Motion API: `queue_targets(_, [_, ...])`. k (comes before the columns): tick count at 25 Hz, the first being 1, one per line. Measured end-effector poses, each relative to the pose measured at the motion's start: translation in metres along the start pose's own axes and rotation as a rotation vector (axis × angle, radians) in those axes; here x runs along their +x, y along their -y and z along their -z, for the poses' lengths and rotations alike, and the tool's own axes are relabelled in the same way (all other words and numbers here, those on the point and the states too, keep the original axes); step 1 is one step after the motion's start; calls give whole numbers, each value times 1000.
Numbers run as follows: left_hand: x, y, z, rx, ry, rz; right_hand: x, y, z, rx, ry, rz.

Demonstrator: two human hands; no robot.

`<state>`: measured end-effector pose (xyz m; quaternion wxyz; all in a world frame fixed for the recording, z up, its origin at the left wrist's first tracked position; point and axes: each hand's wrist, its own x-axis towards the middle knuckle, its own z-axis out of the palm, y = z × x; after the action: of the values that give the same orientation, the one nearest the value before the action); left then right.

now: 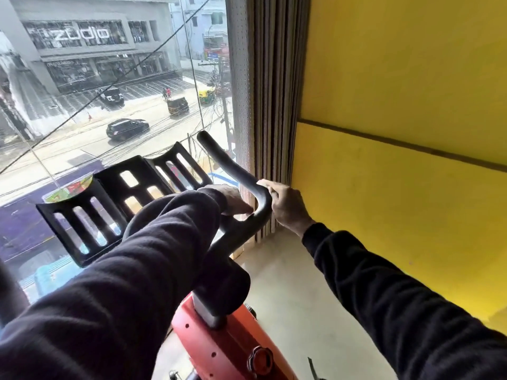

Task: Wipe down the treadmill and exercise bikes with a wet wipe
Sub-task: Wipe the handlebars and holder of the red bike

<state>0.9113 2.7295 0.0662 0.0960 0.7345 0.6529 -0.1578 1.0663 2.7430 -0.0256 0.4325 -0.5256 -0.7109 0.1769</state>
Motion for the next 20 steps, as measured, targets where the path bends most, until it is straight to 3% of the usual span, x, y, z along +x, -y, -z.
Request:
queue_targets(3, [-1,-3,-3,-81,65,-79,6,0,8,-355,265,526])
queue_targets(6, [-6,1,-2,-15,-40,-50,19,-14,29,-537,411,768])
queue_targets(10, [-4,1,-2,-31,-72,-84,43,6,20,-690,445,631])
queue_targets(14, [6,9,-7,-189,-43,-57,38,6,27,-604,580,696])
queue_targets(20, [11,22,-6,-76,-329,-153,63,10,12,-684,533,600])
